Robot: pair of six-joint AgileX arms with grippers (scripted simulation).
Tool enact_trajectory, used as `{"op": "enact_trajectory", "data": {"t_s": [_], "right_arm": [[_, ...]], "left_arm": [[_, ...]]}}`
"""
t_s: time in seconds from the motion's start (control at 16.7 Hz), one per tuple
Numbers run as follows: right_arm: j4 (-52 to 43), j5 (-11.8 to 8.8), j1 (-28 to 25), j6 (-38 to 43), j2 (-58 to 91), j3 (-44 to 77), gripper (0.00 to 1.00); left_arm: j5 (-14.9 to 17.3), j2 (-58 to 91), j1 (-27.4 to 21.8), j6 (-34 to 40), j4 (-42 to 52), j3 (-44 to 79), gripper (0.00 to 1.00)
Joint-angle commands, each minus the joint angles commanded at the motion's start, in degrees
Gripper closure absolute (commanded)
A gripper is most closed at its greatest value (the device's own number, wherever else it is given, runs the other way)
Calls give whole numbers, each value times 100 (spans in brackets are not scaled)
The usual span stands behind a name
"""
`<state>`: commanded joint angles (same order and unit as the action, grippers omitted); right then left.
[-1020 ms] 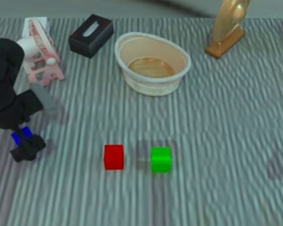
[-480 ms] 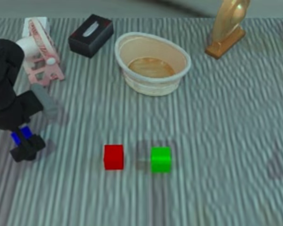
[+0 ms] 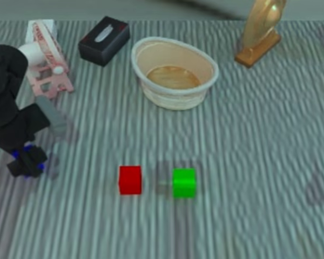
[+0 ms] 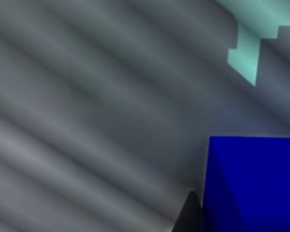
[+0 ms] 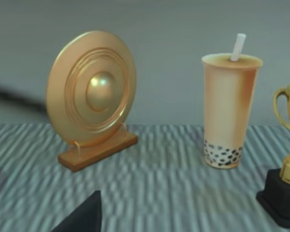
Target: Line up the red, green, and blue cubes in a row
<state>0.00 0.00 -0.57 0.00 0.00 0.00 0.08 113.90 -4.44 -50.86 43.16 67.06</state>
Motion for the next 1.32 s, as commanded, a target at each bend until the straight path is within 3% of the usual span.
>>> {"op": "enact_trajectory", "data": {"t_s": [0.12, 0.72, 1.14, 1.32], "right_arm": [[0, 0, 0, 0, 0, 0, 0], [0, 0, 0, 0, 0, 0, 0], [0, 0, 0, 0, 0, 0, 0], [0, 0, 0, 0, 0, 0, 0]], "left_arm": [[0, 0, 0, 0, 0, 0, 100], [48, -149, 18, 57, 195, 84, 100], [44, -679, 100, 66, 1490, 824, 100], [44, -743, 103, 65, 1599, 896, 100]]}}
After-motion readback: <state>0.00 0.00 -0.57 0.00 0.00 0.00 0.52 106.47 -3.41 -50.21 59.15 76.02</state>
